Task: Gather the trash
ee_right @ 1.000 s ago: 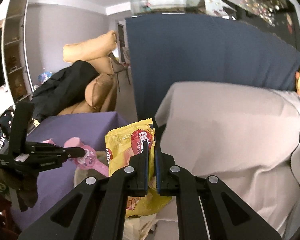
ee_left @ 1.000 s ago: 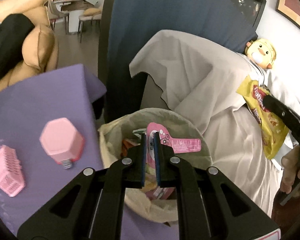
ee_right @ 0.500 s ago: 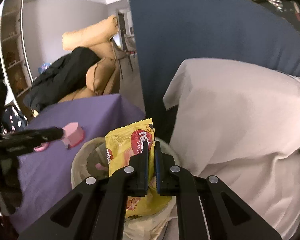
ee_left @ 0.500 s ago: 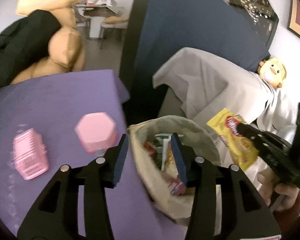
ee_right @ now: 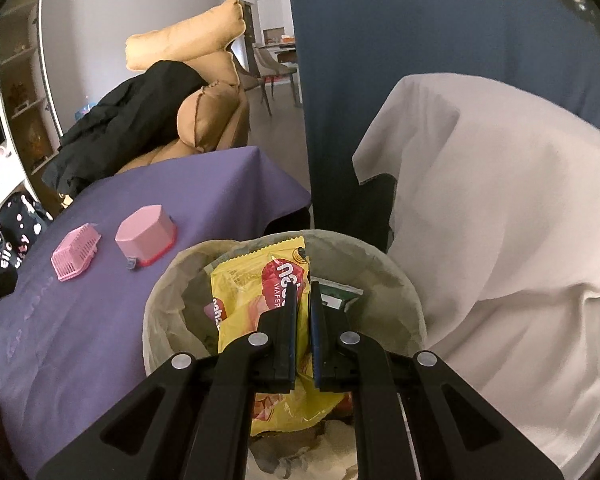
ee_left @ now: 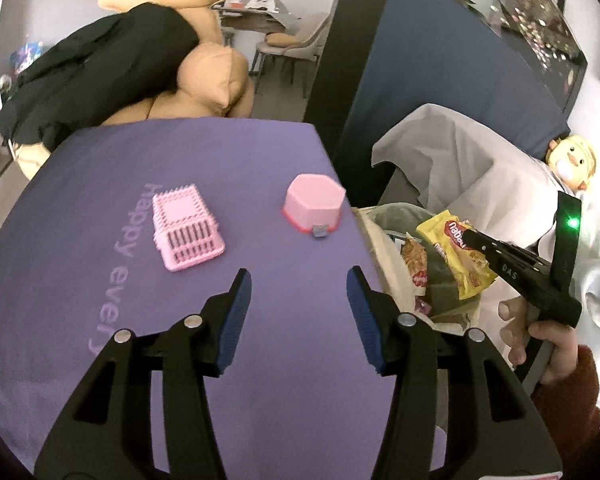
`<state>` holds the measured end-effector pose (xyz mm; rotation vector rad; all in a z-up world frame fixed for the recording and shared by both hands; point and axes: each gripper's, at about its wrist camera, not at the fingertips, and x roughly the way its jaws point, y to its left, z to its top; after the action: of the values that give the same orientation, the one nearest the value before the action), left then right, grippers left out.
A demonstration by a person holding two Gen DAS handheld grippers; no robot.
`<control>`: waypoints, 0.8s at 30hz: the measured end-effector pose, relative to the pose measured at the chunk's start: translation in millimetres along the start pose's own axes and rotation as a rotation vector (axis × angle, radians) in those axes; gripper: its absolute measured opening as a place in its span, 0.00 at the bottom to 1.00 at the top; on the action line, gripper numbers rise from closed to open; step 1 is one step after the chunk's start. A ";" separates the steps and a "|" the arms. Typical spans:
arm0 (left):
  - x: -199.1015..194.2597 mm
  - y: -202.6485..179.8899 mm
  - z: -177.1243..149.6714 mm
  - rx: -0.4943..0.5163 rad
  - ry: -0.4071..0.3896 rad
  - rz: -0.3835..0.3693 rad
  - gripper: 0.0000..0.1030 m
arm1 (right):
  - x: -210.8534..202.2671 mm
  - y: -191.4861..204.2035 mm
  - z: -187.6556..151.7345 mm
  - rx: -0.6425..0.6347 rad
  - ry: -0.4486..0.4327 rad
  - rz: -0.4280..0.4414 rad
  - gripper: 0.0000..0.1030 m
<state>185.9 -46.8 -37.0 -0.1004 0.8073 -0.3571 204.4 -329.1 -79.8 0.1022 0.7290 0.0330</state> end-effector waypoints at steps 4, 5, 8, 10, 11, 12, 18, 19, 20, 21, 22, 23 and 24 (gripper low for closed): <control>-8.9 6.3 -7.4 -0.040 -0.017 0.003 0.47 | 0.7 -1.9 -2.8 0.034 0.010 0.001 0.36; -11.7 6.2 -8.4 -0.038 -0.024 0.006 0.49 | -2.6 -2.7 -4.1 0.044 0.004 0.003 0.40; -26.4 0.6 -15.1 -0.009 -0.045 -0.005 0.61 | -15.9 -3.7 -7.0 0.071 -0.008 -0.008 0.43; -36.5 -2.7 -19.7 0.004 -0.061 -0.004 0.72 | -30.1 -1.6 -10.8 0.089 -0.016 -0.002 0.43; -43.5 -5.7 -23.2 0.018 -0.071 0.009 0.74 | -42.9 2.8 -14.6 0.098 -0.024 0.014 0.44; -48.1 -8.0 -25.2 0.029 -0.078 0.023 0.78 | -51.3 6.4 -17.4 0.098 -0.029 0.024 0.44; -83.7 -25.2 -47.9 0.089 -0.137 0.124 0.79 | -113.6 49.9 -40.0 0.011 -0.063 0.036 0.44; -86.1 -26.9 -51.7 0.093 -0.137 0.141 0.79 | -120.4 56.5 -43.6 -0.002 -0.060 0.036 0.44; -87.9 -27.8 -55.7 0.092 -0.131 0.153 0.79 | -128.2 64.2 -48.8 -0.014 -0.057 0.039 0.44; -88.7 -27.6 -58.2 0.089 -0.123 0.159 0.79 | -135.9 70.3 -54.3 -0.026 -0.056 0.043 0.44; -89.5 -27.2 -61.4 0.085 -0.116 0.169 0.79 | -140.1 74.3 -58.4 -0.031 -0.056 0.045 0.44; -90.1 -26.6 -64.6 0.085 -0.108 0.187 0.79 | -145.0 79.2 -64.2 -0.036 -0.055 0.042 0.44; -91.2 -26.3 -67.0 0.087 -0.106 0.205 0.79 | -149.3 84.6 -71.0 -0.040 -0.049 0.036 0.44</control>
<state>72.4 -36.3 -14.6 0.0444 0.6894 -0.1905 46.2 -249.0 -24.6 0.0772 0.6772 0.0791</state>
